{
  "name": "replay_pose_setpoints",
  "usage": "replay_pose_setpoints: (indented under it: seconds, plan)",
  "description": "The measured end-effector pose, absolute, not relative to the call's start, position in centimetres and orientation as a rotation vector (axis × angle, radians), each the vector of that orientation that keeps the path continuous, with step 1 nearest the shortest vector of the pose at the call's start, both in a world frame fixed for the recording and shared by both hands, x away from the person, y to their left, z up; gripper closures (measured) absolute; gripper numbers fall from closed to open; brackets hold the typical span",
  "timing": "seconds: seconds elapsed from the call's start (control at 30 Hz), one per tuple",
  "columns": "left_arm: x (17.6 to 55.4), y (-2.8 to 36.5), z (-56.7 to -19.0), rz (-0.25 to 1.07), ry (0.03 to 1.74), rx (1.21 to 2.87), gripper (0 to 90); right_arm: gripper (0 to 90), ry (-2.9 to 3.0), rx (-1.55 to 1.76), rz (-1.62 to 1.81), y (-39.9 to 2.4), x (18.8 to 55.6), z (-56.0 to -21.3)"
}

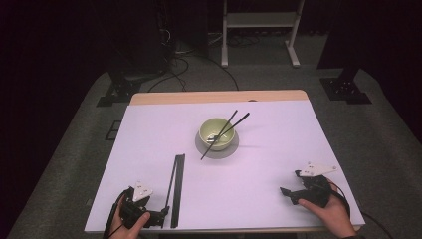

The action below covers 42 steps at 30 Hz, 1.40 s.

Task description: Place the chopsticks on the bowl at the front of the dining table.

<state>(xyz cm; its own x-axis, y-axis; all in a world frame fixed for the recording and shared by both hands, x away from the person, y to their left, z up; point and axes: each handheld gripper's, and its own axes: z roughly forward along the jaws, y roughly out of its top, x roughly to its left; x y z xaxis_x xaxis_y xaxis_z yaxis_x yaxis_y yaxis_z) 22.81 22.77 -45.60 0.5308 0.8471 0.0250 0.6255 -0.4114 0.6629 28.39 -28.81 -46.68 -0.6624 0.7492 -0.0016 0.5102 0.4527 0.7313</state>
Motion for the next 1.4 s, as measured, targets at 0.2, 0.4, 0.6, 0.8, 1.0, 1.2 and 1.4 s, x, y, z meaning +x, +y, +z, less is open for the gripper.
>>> replay_pose_setpoints:
  seconds: [0.2, 0.4, 0.6, 0.8, 1.0, 1.2, 1.4]
  plan:
    - [22.9, 23.1, -45.6, 0.492, 1.194, 2.174, 2.1, 12.2, 2.383, 1.074, 1.035, -28.8, 28.4, -46.7]
    - [23.0, 23.3, -45.5, 0.498, 1.192, 2.177, 2.1, 12.2, 2.384, 1.074, 1.036, -28.8, 28.4, -46.7]
    - [23.2, 23.7, -45.5, 0.502, 1.196, 2.178, 2.1, 12.2, 2.385, 1.078, 1.037, -28.8, 28.4, -46.7]
    - [23.3, 24.5, -45.4, 0.512, 1.214, 2.173, 2.1, 12.2, 2.385, 1.078, 1.036, -28.8, 28.4, -46.7]
    - [23.6, 25.0, -45.4, 0.516, 1.23, 2.165, 2.1, 12.2, 2.385, 1.079, 1.036, -28.8, 28.4, -46.7]
    - [23.8, 25.6, -45.4, 0.523, 1.242, 2.162, 2.1, 12.2, 2.385, 1.079, 1.037, -28.8, 28.4, -46.7]
    - [24.1, 26.3, -45.4, 0.529, 1.254, 2.158, 2.1, 12.2, 2.386, 1.079, 1.037, -28.8, 28.4, -46.7]
